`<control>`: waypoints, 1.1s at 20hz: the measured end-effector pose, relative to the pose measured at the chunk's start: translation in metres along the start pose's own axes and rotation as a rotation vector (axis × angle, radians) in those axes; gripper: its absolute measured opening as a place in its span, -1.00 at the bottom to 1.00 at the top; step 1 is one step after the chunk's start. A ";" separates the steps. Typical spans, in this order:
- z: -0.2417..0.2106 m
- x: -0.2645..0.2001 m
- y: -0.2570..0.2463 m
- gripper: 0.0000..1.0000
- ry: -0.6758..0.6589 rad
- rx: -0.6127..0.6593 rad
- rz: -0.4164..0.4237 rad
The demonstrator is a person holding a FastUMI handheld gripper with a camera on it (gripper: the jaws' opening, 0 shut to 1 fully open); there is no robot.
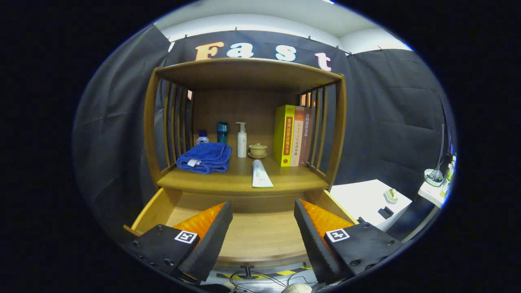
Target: Pull open the drawer, take out the items inside it, and place them on the countertop above the cabinet.
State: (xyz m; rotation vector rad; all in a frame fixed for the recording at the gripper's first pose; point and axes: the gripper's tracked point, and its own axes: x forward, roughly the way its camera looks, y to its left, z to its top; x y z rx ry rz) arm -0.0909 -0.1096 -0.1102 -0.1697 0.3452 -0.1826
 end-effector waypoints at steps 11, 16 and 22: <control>-0.117 -0.036 0.019 0.99 0.099 -0.057 0.052; -0.133 -0.026 0.028 0.93 0.109 -0.026 0.090; -0.130 0.003 0.030 0.97 0.099 0.060 0.085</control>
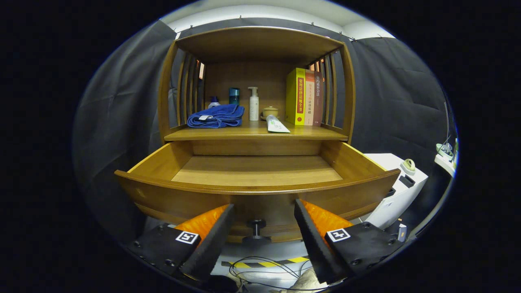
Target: Pull open the drawer, take out the items inside it, and place them on the countertop above the cabinet.
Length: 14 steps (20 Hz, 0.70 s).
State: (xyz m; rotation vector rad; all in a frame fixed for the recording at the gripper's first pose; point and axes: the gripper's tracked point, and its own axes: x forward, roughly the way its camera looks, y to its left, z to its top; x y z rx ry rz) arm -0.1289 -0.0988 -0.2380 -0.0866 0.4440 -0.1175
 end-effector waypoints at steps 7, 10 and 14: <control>0.019 0.072 0.005 0.94 -0.023 -0.015 -0.004; 0.023 0.111 0.006 0.93 -0.009 -0.012 -0.016; 0.032 0.159 0.007 0.92 -0.014 -0.033 -0.026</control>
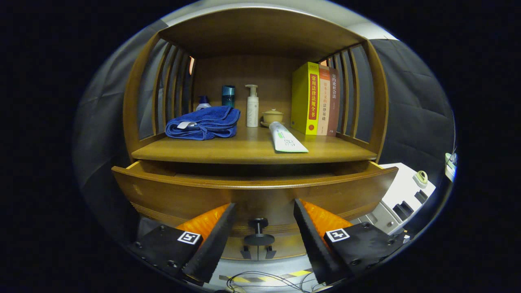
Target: Pull open the drawer, take out the items inside it, and place them on the countertop above the cabinet.
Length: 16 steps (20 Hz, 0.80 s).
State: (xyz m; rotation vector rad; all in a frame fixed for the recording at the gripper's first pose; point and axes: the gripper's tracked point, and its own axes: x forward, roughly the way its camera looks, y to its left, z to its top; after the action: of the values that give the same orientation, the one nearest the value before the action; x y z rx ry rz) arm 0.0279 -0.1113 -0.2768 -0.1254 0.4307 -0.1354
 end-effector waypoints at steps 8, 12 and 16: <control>0.001 0.040 0.002 0.92 -0.008 -0.027 0.018; 0.035 0.031 -0.004 0.99 -0.037 0.049 0.008; 0.133 0.004 -0.023 0.98 -0.142 0.055 -0.017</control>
State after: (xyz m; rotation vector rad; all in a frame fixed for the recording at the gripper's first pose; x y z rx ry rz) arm 0.0857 -0.1227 -0.1554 -0.0837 0.2842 -0.1545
